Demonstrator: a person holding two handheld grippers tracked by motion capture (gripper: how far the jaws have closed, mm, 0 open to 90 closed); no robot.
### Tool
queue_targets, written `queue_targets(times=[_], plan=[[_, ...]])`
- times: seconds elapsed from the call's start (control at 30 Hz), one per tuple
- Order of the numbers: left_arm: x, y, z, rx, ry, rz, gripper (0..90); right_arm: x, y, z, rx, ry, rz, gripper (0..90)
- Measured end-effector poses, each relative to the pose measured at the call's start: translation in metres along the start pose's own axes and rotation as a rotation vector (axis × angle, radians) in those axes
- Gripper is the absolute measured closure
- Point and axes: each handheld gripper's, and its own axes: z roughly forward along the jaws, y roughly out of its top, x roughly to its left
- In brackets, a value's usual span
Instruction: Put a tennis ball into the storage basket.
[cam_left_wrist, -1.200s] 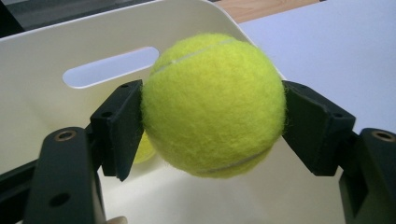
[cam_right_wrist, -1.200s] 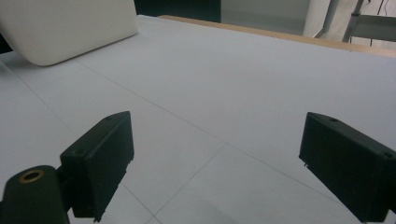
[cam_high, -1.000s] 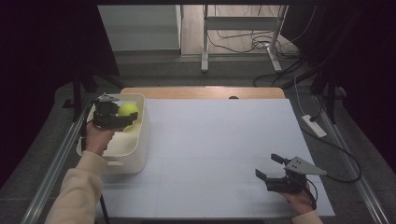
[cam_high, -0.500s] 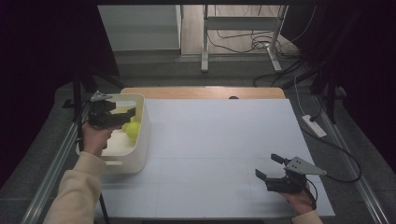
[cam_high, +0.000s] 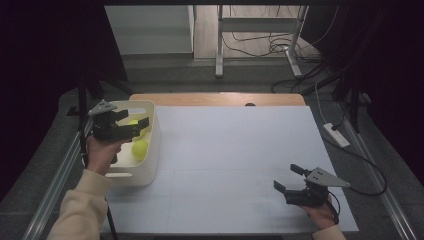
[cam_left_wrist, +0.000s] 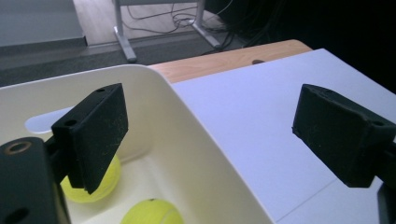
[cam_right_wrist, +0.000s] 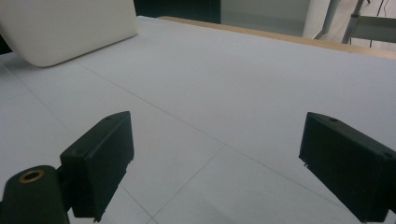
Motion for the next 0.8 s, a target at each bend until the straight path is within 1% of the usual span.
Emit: queue_targets(times=[0.07,0.17,0.2,0.23,0.27,0.33,0.4,0.47,0.57,0.63,0.8], plan=[[-0.005,-0.001,-0.003,-0.007,-0.014,0.009,11.3,-0.001,0.000,0.000,-0.003,0.002,0.005,10.3],[-0.012,-0.003,-0.008,-0.027,-0.046,0.021,11.5,0.000,0.000,0.000,-0.005,0.009,0.005,10.3],[-0.012,-0.003,-0.008,-0.027,-0.046,0.021,11.9,0.000,0.000,0.000,-0.005,0.011,0.002,10.3],[-0.015,-0.004,-0.009,-0.035,-0.058,0.023,11.9,0.000,0.000,0.000,-0.005,0.011,0.002,10.3],[-0.020,-0.006,-0.010,-0.036,-0.083,0.034,12.3,0.000,0.000,-0.001,-0.005,0.013,0.000,10.3],[-0.025,-0.009,-0.011,-0.038,-0.099,0.048,12.6,0.000,0.000,-0.002,-0.010,0.015,0.002,10.3],[-0.032,-0.012,-0.012,-0.041,-0.126,0.059,12.8,0.000,0.000,-0.002,-0.011,0.014,0.001,10.3],[-0.034,-0.013,-0.013,-0.043,-0.134,0.064,12.7,0.000,0.000,-0.002,-0.011,0.014,-0.001,10.3],[-0.044,-0.019,-0.018,-0.066,-0.160,0.075,12.9,0.001,-0.001,-0.003,-0.006,0.014,0.000,10.3],[-0.047,-0.022,-0.019,-0.071,-0.177,0.079,13.2,0.001,-0.001,-0.004,-0.006,0.012,-0.001,10.3],[-0.056,-0.029,-0.022,-0.072,-0.213,0.096,13.2,0.002,-0.001,-0.003,-0.001,0.010,-0.001,10.3]])
